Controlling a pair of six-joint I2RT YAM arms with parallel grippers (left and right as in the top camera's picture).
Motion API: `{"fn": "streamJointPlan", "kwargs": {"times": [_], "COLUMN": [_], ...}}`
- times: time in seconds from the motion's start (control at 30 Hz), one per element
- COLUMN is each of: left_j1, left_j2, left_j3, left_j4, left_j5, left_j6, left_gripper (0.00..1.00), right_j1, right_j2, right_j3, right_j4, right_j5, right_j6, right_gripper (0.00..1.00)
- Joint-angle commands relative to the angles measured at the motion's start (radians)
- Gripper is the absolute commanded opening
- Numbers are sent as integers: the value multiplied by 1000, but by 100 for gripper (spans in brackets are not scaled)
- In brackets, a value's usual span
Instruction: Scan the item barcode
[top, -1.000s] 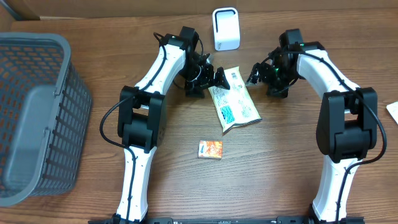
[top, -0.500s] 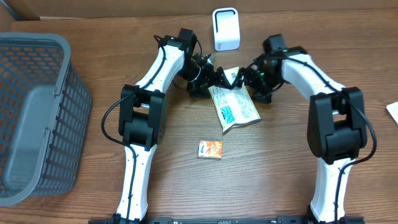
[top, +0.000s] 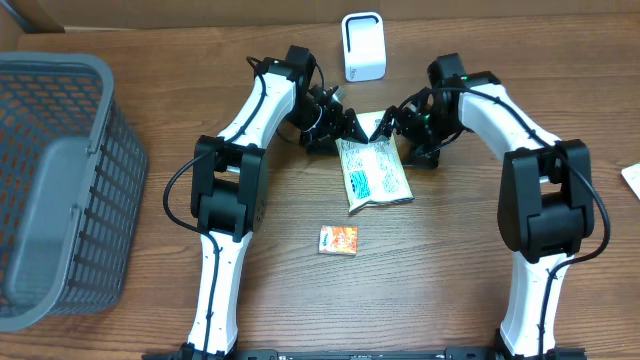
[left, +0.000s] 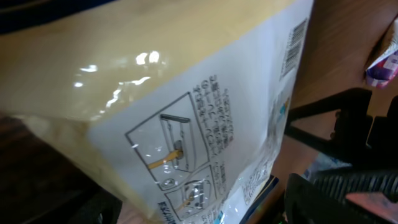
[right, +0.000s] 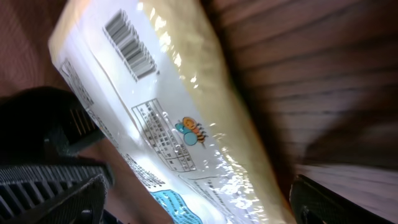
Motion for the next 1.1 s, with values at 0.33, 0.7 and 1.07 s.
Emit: {"fn": "streamJointPlan", "kwargs": {"times": [0.33,0.7,1.07], "left_j1": [-17,-16,-17], "left_j2": [47,47,47], "left_j3": [-5,-5,-5], "left_j4": [-9,-20,-23], "left_j5": [-56,-57,-90], "left_j6": [16,16,16], "left_gripper": [61,67,67], "right_j1": [-90,5,55], "right_j2": [8,88,96], "right_j3": [32,19,19], "right_j4": [32,93,103], "right_j5": [169,169,42], "right_j6": [-14,32,56], "right_gripper": [24,12,10]}}
